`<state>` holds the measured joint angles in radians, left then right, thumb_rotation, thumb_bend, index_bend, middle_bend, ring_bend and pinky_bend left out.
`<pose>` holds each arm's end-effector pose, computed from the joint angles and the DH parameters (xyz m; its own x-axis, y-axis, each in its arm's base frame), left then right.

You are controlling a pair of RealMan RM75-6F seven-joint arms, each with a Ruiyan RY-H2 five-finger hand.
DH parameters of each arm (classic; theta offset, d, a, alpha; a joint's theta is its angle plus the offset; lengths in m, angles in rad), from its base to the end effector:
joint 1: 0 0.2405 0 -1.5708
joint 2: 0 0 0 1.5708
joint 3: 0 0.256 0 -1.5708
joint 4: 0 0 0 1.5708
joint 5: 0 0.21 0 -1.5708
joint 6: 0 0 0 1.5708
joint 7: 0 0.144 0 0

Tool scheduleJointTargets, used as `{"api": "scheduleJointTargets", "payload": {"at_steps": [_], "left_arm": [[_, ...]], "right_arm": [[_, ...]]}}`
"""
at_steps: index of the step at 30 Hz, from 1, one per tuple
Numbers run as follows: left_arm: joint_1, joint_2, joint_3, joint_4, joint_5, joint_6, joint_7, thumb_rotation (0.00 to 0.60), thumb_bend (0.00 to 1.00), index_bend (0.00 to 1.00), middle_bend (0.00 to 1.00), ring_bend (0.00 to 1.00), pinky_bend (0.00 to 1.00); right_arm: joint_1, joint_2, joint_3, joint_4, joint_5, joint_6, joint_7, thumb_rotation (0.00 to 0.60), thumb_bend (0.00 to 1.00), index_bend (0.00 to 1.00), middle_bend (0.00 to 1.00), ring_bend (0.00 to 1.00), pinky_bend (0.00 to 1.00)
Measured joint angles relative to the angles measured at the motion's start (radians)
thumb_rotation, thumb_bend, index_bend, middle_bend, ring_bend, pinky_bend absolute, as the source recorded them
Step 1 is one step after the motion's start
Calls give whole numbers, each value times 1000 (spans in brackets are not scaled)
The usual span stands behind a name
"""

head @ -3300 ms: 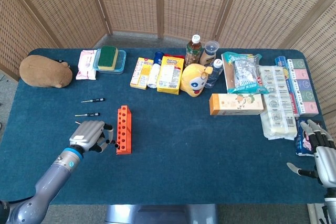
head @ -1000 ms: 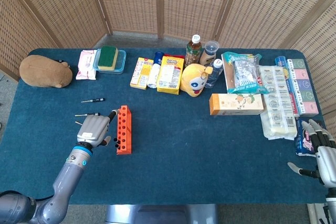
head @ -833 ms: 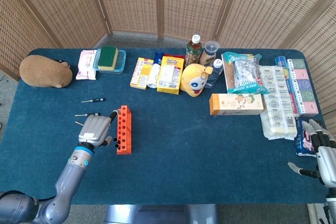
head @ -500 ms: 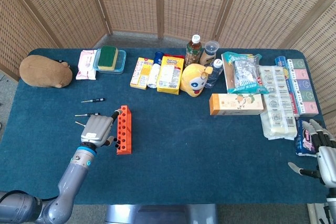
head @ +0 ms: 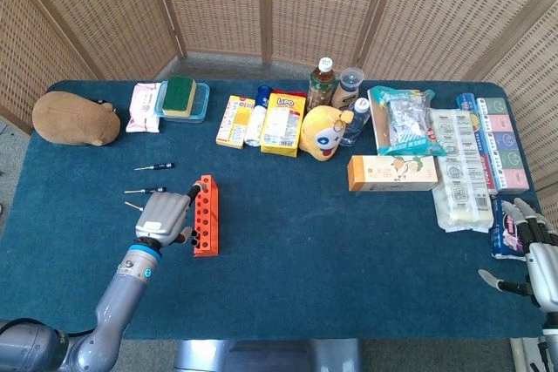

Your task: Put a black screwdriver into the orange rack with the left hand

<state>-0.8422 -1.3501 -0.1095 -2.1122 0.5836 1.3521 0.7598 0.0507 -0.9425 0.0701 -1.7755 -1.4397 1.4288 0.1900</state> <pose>-0.1091 0.2818 0.0404 0.4489 0.3639 0.8161 0.8935 -0.1708 -0.4153 -0.3043 -0.1727 0.1971 0.2179 -0.0381 0.9752 -0.9723 0.0787 0.2203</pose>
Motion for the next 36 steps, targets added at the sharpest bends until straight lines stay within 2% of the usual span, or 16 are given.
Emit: {"api": "scheduleJointTargets", "payload": {"at_steps": [4, 5, 7, 8, 10, 12, 13, 15, 19, 22, 27, 30, 36], "left_arm": [[13, 27, -2, -26, 24, 20, -2, 600, 298, 125, 972, 943, 1000], [18, 39, -1, -34, 30, 24, -5, 600, 294, 122, 943, 915, 1000], [27, 59, 3, -46, 44, 28, -8, 600, 275, 109, 814, 811, 974], [33, 74, 9, -53, 56, 29, -9, 600, 267, 92, 740, 749, 939], [43, 97, 21, -61, 78, 25, -14, 600, 226, 23, 390, 437, 716], [58, 123, 38, -66, 114, 15, -30, 600, 183, 0, 160, 219, 546], [65, 134, 46, -65, 133, 10, -39, 600, 156, 0, 77, 139, 480], [84, 159, 66, -61, 188, 0, -65, 600, 115, 0, 8, 47, 396], [136, 202, 111, -30, 332, -4, -134, 600, 80, 0, 0, 0, 259], [190, 225, 148, 26, 478, 16, -215, 600, 78, 0, 0, 0, 233], [341, 256, 219, 198, 723, 118, -420, 600, 78, 0, 0, 0, 202], [437, 273, 249, 274, 763, 175, -503, 600, 78, 0, 0, 0, 190], [551, 283, 260, 335, 707, 223, -654, 600, 78, 0, 0, 0, 154]], "right_arm": [[1, -1, -1, 0, -2, -1, -2, 600, 8, 0, 7, 73, 0], [1, -1, -1, 0, -2, -1, -4, 600, 7, 0, 7, 73, 0], [1, -3, -1, 0, -3, -2, -6, 600, 8, 0, 7, 73, 0], [2, -3, -2, -1, -3, -2, -8, 600, 8, 0, 7, 73, 0], [2, -4, -2, -2, -3, -2, -13, 600, 8, 0, 7, 73, 0], [2, -6, -3, -3, -4, -3, -20, 600, 8, 0, 7, 73, 0], [2, -7, -4, -3, -4, -3, -23, 600, 8, 0, 7, 73, 0], [3, -9, -4, -4, -4, -4, -30, 600, 8, 0, 7, 73, 0], [5, -12, -5, -3, -6, -4, -38, 600, 6, 0, 7, 73, 0], [6, -12, -3, 1, -11, 1, -46, 600, 1, 0, 7, 73, 0], [5, -19, 4, 7, -3, 12, -64, 600, 0, 0, 7, 73, 0], [3, -24, 10, 12, 7, 21, -87, 600, 0, 0, 6, 57, 0], [-10, -60, 29, 35, 11, 99, -199, 600, 0, 0, 0, 1, 0]]}}
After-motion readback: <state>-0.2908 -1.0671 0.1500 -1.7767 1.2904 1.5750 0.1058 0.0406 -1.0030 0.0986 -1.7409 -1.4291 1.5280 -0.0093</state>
